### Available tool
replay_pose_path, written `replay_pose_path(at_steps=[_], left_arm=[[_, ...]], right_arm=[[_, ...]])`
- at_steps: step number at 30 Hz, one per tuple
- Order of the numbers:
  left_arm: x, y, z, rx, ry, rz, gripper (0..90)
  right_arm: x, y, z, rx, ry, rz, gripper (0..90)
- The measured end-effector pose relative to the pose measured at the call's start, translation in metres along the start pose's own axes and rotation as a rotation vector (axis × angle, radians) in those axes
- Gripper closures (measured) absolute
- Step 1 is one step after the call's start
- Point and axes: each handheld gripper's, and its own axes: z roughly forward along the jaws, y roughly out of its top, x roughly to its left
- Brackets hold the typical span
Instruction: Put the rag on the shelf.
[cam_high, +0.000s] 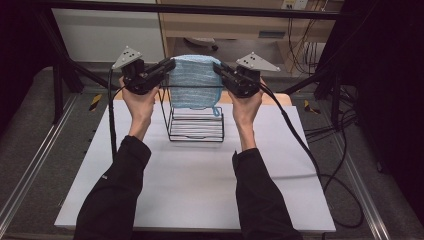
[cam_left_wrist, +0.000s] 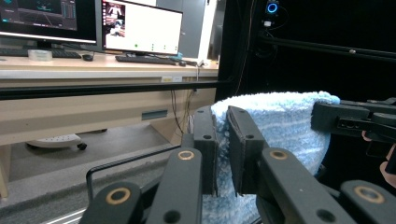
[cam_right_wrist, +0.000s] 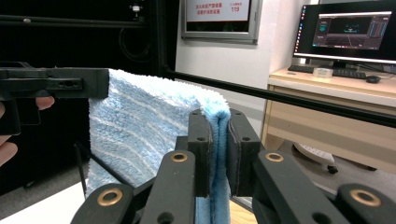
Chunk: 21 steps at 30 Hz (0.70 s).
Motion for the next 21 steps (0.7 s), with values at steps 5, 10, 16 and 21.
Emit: replay_pose_path(at_steps=[5, 10, 16, 21], left_arm=[[-0.001, 0.0, -0.006, 0.003, -0.012, 0.014, 82.1], [0.0, -0.002, -0.012, 0.0, -0.019, 0.018, 82.1], [0.0, -0.003, -0.018, 0.023, -0.043, 0.034, 81.9], [0.0, -0.005, -0.025, 0.036, -0.06, 0.037, 81.8]], right_arm=[[0.002, 0.0, -0.002, -0.002, 0.018, -0.005, 82.2], [0.004, 0.001, -0.005, -0.002, 0.046, -0.012, 82.1], [0.007, 0.0, -0.01, 0.018, 0.063, -0.035, 82.0], [0.01, 0.0, -0.013, 0.033, 0.083, -0.043, 81.8]])
